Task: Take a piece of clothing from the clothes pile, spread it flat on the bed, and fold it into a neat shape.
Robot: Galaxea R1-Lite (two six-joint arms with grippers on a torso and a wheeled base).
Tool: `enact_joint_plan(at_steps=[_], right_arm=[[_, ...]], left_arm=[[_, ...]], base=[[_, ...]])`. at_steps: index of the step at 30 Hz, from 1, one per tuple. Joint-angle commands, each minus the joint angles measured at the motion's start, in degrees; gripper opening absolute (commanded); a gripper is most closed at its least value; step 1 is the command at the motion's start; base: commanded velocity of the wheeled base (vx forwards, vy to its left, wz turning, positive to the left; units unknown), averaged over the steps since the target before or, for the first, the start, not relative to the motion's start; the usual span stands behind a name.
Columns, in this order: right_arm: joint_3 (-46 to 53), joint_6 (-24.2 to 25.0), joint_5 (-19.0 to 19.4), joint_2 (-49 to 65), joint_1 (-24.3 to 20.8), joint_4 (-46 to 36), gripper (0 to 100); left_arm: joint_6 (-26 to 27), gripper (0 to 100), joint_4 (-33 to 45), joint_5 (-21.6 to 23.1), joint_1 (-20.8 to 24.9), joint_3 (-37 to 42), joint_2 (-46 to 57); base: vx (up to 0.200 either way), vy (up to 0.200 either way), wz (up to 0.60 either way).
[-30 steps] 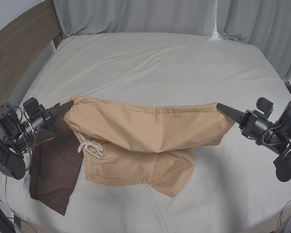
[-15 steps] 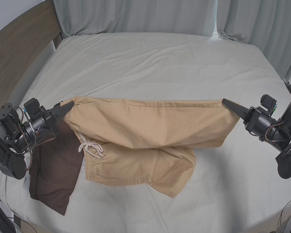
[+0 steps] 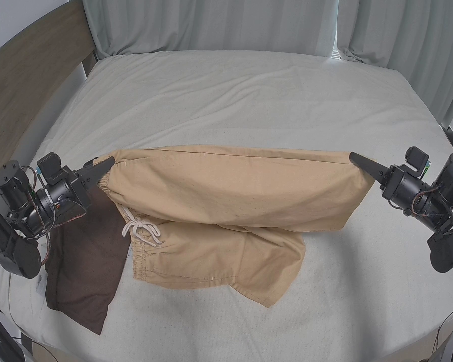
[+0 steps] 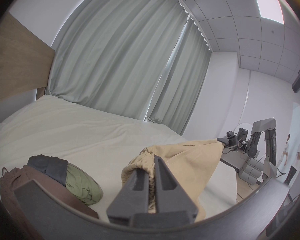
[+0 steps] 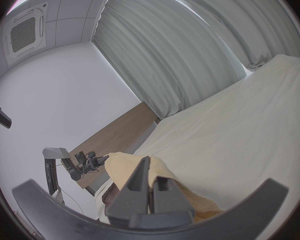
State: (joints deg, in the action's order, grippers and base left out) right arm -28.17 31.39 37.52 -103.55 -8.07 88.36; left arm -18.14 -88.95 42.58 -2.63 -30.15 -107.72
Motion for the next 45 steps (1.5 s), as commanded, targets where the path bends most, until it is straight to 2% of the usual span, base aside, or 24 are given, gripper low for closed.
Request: enact_joint_plan(at_steps=[1, 23, 36, 45], right_arm=[[-0.13, -0.01, 0.01, -1.22, 0.42, 0.06, 0], [-0.57, -0.19, 0.01, -0.96, 0.6, -0.03, 0], [-5.75, -0.45, -0.08, -3.86, 1.04, -0.12, 0], [-13.05, -0.45, -0.08, -9.57, 1.13, -0.12, 0]], left_arm=[[-0.05, 0, 0.01, -0.04, -1.06, -0.53, -0.48], [0.56, 0, -0.08, -0.04, -2.03, -1.23, -1.18], [0.65, 0, 0.01, -0.31, -1.06, -2.72, -3.73], [-0.32, 0, -0.08, -5.58, 0.17, -10.37, -8.83]], base=[[0.0, 0.0, 0.0], [0.0, 0.0, 0.0], [0.0, 0.0, 0.0], [0.0, 0.0, 0.0]])
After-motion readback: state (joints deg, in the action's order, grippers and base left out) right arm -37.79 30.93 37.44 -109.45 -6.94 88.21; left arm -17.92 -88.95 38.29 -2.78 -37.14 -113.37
